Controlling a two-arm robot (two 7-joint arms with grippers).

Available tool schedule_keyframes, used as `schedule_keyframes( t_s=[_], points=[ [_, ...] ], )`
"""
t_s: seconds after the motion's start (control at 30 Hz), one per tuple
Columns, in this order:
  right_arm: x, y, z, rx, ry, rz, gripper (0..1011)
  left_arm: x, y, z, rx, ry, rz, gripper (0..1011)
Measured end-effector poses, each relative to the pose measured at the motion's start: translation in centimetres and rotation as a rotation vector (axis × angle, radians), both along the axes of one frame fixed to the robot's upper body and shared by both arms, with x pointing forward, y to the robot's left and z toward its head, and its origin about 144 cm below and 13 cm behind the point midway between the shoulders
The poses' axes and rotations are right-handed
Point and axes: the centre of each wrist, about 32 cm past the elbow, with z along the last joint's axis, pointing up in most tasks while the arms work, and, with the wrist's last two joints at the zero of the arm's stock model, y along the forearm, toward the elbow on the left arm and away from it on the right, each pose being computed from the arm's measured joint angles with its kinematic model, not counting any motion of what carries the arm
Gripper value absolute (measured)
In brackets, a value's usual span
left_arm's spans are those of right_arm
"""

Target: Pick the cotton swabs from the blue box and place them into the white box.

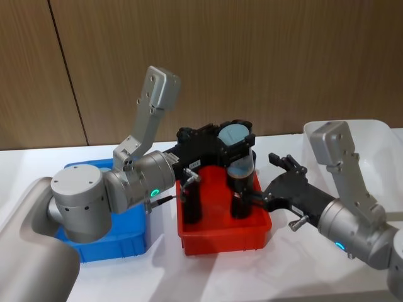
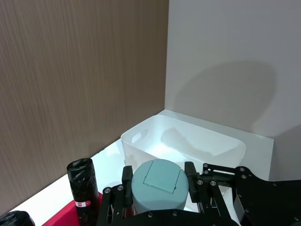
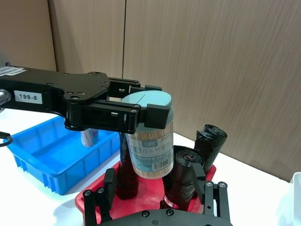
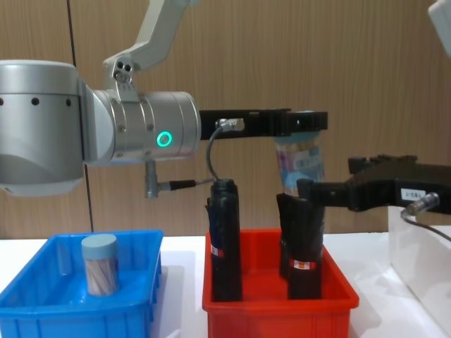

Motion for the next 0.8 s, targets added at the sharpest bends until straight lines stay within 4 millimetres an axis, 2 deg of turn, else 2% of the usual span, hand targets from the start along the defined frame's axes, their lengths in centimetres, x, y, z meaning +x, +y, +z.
schedule_keyframes(
  t_s=[0.8],
  points=[
    [2.7,0.8,-0.3,-0.002,0.01,-0.002,1002,0.0,0.0,0.0,0.0,0.0,0.0,670]
  ],
)
